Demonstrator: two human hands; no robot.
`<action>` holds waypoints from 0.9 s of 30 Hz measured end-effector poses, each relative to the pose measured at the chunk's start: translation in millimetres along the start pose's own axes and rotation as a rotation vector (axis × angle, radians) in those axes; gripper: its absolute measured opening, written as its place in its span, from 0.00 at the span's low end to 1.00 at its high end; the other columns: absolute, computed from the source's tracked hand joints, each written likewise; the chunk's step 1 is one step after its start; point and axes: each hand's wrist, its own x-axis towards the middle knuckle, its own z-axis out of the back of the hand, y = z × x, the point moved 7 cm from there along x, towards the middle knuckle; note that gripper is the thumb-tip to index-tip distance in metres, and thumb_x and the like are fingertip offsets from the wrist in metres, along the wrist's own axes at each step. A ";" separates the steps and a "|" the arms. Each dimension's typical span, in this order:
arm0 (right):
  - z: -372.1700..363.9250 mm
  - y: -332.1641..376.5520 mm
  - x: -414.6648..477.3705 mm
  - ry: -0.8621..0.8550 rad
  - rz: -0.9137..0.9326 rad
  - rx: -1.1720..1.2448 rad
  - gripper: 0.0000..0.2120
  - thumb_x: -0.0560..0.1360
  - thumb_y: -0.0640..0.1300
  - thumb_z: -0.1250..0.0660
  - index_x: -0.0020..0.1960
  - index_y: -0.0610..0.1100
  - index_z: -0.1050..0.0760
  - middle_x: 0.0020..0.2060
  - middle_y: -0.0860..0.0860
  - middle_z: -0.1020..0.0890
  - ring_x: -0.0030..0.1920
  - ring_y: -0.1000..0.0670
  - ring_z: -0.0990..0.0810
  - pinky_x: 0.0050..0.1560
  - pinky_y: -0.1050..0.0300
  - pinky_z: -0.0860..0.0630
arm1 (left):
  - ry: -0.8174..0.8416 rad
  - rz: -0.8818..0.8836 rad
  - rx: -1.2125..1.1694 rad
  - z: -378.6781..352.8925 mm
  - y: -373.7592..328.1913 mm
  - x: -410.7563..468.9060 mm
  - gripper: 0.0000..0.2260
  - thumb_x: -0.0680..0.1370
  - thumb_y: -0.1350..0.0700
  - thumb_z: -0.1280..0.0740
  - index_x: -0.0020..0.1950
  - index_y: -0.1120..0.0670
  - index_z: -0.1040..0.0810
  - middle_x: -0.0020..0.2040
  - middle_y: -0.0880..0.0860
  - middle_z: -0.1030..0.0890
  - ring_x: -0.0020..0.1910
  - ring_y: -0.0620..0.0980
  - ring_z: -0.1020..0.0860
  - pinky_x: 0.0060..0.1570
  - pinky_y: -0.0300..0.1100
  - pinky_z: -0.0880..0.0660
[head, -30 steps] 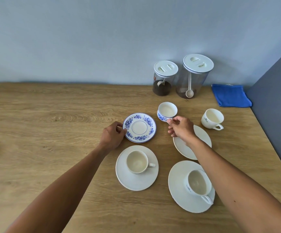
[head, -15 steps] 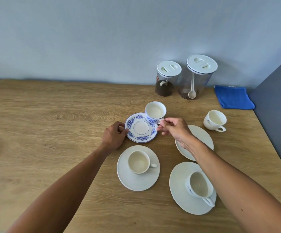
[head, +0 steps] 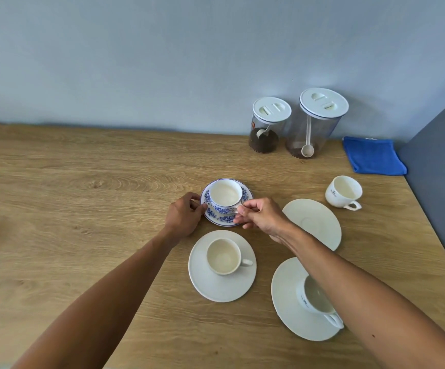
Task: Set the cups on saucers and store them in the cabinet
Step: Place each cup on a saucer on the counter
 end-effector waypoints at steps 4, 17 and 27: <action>1.9 -2.7 0.4 -0.008 -0.009 -0.016 0.04 0.79 0.39 0.32 0.49 0.39 0.20 0.44 0.41 0.14 0.43 0.51 0.13 0.33 0.64 0.22 | 0.007 0.009 0.000 -0.8 1.2 0.7 0.10 0.76 0.50 0.29 0.54 0.51 0.21 0.39 0.48 0.20 0.42 0.49 0.22 0.41 0.39 0.32; 20.4 7.0 -7.6 -0.082 0.078 -0.165 0.13 0.73 0.45 0.24 0.53 0.41 0.22 0.40 0.41 0.15 0.35 0.49 0.15 0.31 0.59 0.21 | -0.042 0.028 -0.068 13.2 -2.0 -4.9 0.10 0.77 0.51 0.31 0.56 0.53 0.22 0.38 0.51 0.20 0.35 0.46 0.24 0.36 0.38 0.29; 109.5 6.8 -47.9 -0.248 0.104 -0.162 0.15 0.72 0.48 0.23 0.55 0.44 0.22 0.42 0.42 0.15 0.37 0.51 0.14 0.36 0.56 0.18 | -0.066 -0.208 0.009 18.1 -81.3 -10.6 0.10 0.77 0.50 0.32 0.55 0.53 0.21 0.38 0.48 0.19 0.39 0.47 0.21 0.39 0.36 0.31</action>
